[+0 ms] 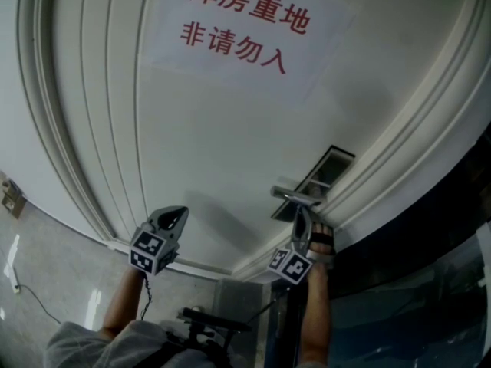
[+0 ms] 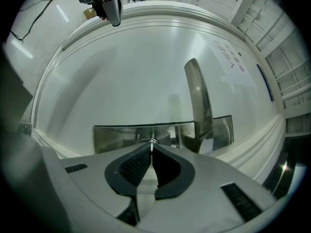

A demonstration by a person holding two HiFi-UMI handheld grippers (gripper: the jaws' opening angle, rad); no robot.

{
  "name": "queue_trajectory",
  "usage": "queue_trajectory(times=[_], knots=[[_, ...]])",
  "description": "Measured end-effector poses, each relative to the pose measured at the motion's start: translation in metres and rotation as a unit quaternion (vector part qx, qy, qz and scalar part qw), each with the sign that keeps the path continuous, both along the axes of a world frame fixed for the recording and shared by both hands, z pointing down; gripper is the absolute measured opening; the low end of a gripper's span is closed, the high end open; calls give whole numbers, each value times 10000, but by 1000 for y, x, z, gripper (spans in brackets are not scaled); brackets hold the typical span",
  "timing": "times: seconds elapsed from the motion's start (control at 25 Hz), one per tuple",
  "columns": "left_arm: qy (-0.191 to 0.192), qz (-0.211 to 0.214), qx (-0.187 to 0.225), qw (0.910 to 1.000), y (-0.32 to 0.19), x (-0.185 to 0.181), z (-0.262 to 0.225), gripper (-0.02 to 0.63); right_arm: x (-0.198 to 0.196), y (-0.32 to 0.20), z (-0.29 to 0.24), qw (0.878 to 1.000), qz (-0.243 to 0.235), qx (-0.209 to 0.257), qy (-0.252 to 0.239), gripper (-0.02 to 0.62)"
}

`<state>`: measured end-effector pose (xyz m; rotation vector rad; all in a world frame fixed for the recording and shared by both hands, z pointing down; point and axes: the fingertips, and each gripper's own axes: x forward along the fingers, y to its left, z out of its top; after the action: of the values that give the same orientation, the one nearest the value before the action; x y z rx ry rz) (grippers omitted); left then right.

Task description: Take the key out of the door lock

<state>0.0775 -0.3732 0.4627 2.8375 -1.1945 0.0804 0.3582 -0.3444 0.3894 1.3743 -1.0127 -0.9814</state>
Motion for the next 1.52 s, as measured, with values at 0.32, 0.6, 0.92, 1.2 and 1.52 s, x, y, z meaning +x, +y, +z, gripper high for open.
queue_trajectory(times=[0.32,0.6,0.92,1.2,1.52], knots=[[-27,22,-38,10000,1,-1,4,-8,0,1,0,9999,63,-43,134,21],[0,30,-67,10000,0,-2,6,-8,1,1,1,9998,92,-60,162,21],[-29,25,-118,9999,0,-6,11,-8,-1,1,0,9997,103,-39,232,21],[-23,31,-115,9999,-1,-8,11,-8,-1,2,-1,9991,177,-119,355,21],[-32,35,-101,9999,0,-10,10,-8,-1,2,2,9991,169,-149,347,21]])
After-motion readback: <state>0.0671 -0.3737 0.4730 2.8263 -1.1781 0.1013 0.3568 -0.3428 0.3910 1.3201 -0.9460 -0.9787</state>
